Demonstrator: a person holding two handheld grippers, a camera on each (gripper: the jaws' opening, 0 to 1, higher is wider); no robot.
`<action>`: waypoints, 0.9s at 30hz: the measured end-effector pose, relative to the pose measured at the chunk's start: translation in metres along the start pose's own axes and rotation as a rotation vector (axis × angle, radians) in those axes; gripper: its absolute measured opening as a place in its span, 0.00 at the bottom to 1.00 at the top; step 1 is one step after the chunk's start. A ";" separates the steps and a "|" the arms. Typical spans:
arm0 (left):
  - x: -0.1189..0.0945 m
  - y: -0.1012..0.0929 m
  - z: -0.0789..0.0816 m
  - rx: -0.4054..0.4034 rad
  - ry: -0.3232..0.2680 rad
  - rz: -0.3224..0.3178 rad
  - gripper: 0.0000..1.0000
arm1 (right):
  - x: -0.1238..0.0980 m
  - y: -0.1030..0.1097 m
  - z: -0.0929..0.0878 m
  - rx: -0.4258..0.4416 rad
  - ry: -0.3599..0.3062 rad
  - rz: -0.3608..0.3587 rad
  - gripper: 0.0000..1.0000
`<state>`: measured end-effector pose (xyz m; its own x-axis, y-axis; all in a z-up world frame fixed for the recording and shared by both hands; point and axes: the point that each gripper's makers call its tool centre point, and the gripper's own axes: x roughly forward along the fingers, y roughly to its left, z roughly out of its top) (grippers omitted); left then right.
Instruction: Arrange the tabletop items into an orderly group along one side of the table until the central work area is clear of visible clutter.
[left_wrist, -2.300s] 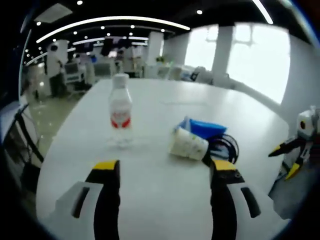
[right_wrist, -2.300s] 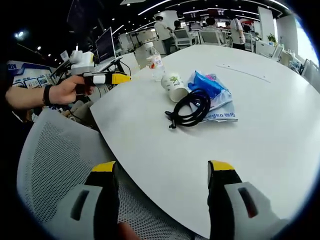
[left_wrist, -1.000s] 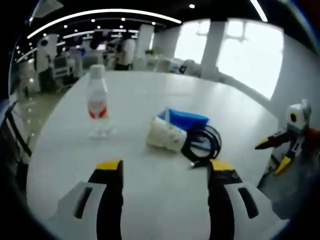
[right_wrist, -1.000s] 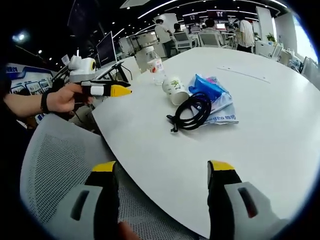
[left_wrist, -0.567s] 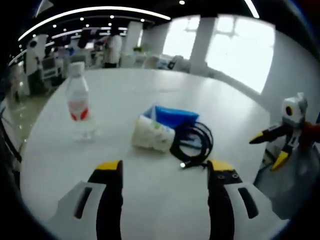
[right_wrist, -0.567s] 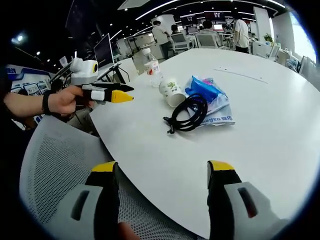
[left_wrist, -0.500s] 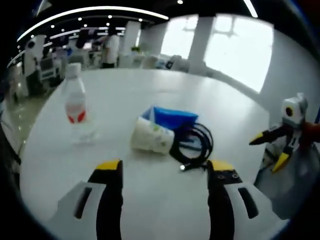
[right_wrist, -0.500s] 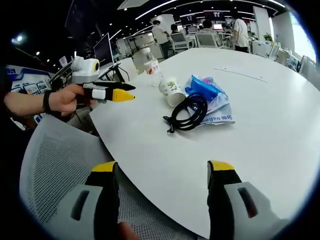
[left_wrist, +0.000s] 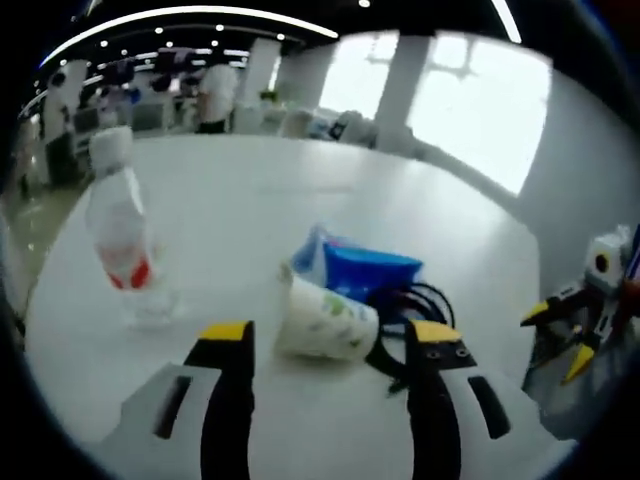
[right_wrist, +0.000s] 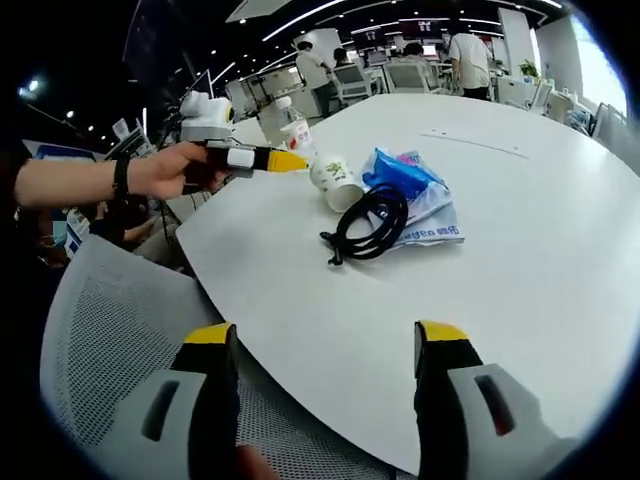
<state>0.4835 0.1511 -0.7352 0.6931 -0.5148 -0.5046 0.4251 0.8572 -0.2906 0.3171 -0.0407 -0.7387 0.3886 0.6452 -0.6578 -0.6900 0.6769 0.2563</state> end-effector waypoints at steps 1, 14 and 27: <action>0.003 0.001 -0.001 0.003 0.006 0.000 0.57 | 0.000 0.000 0.000 -0.001 0.001 0.000 0.71; 0.024 0.003 -0.004 -0.092 0.041 -0.062 0.41 | 0.000 -0.006 -0.002 0.030 0.006 -0.017 0.71; 0.013 -0.011 -0.011 -0.142 0.067 -0.110 0.09 | 0.002 -0.002 -0.004 0.026 0.017 -0.002 0.71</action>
<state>0.4808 0.1351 -0.7476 0.6046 -0.6074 -0.5153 0.4067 0.7916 -0.4560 0.3173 -0.0420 -0.7433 0.3793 0.6377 -0.6704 -0.6727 0.6875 0.2734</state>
